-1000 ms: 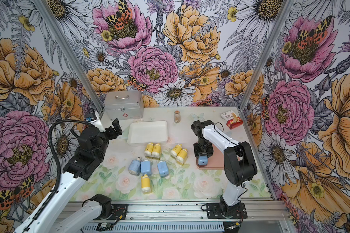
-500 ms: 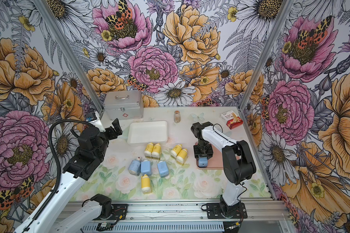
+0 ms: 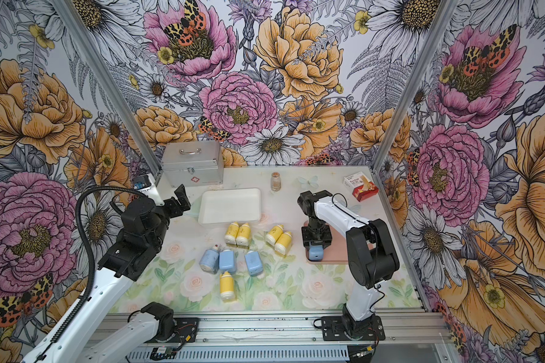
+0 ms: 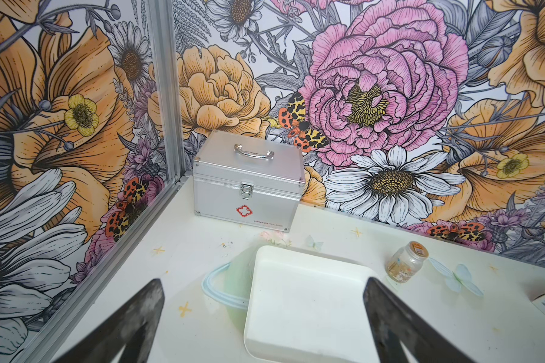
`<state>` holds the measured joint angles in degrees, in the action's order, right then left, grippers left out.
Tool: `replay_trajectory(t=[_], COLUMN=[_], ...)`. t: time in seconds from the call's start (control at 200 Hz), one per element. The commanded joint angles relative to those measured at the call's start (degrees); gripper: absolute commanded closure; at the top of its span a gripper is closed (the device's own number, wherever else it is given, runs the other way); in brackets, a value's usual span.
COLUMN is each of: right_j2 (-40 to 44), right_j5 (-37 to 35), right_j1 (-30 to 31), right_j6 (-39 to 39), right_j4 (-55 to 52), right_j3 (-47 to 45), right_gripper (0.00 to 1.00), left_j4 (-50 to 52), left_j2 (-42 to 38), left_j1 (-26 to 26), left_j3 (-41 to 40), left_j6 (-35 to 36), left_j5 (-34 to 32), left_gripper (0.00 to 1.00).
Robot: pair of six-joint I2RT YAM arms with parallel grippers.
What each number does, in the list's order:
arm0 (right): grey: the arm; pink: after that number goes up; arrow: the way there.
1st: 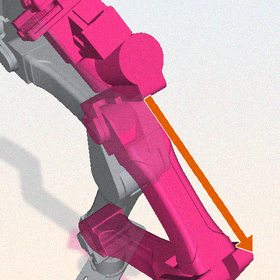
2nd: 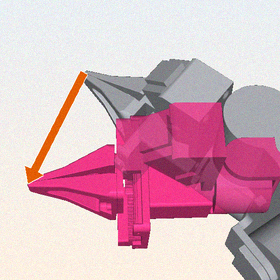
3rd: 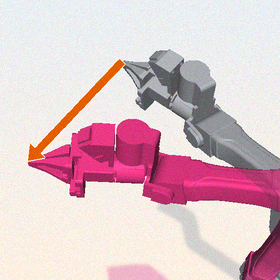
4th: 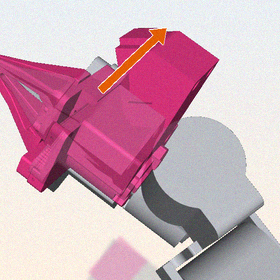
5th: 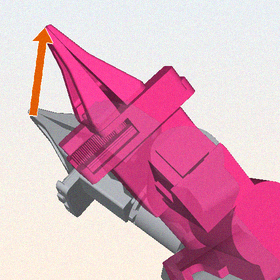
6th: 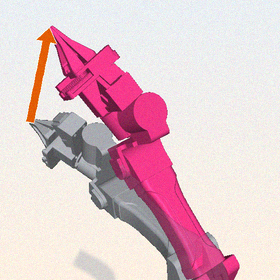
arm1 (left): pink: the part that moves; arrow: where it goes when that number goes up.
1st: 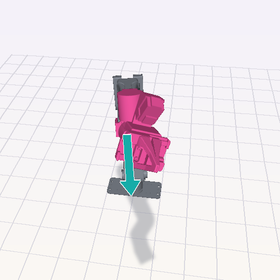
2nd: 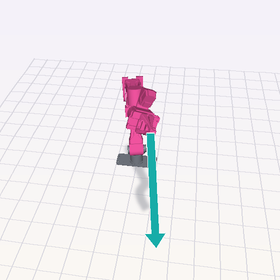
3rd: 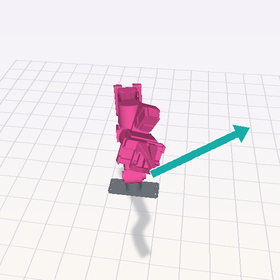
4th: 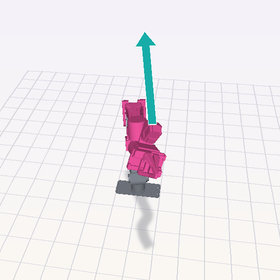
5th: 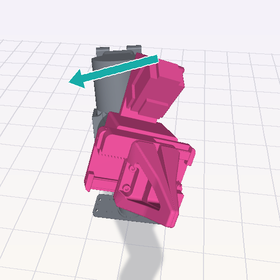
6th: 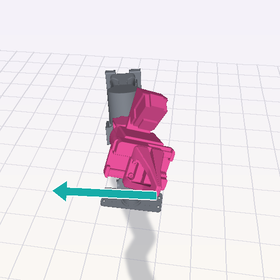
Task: Place the pencil sharpeners by color into the storage box
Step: Place the pencil sharpener in the storage box.
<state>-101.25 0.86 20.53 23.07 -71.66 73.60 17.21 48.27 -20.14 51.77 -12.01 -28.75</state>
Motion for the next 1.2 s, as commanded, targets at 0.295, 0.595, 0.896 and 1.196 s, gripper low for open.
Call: replay_trajectory(t=[0.295, 0.595, 0.896, 1.196], right_j2=[1.5, 3.3, 6.8, 11.7], right_j5=[-0.3, -0.3, -2.1, -5.5], right_j1=[-0.4, -0.4, -0.3, 1.9], right_j6=[1.4, 1.7, 2.1, 2.6], right_j4=[2.8, 2.5, -0.3, -8.2], right_j3=[-1.8, -1.8, -0.4, 7.0], right_gripper=[0.40, 0.35, 0.31, 0.31], left_j4=[0.4, 0.3, 0.3, 0.3], left_j2=[-0.9, -1.0, -0.8, -0.6], left_j1=[-0.6, -0.5, -0.5, -0.6], left_j3=[-0.4, -0.4, -0.4, -0.3], left_j6=[0.3, 0.4, 0.4, 0.4], left_j5=[0.6, 0.7, 0.7, 0.6], left_gripper=[0.01, 0.01, 0.01, 0.01])
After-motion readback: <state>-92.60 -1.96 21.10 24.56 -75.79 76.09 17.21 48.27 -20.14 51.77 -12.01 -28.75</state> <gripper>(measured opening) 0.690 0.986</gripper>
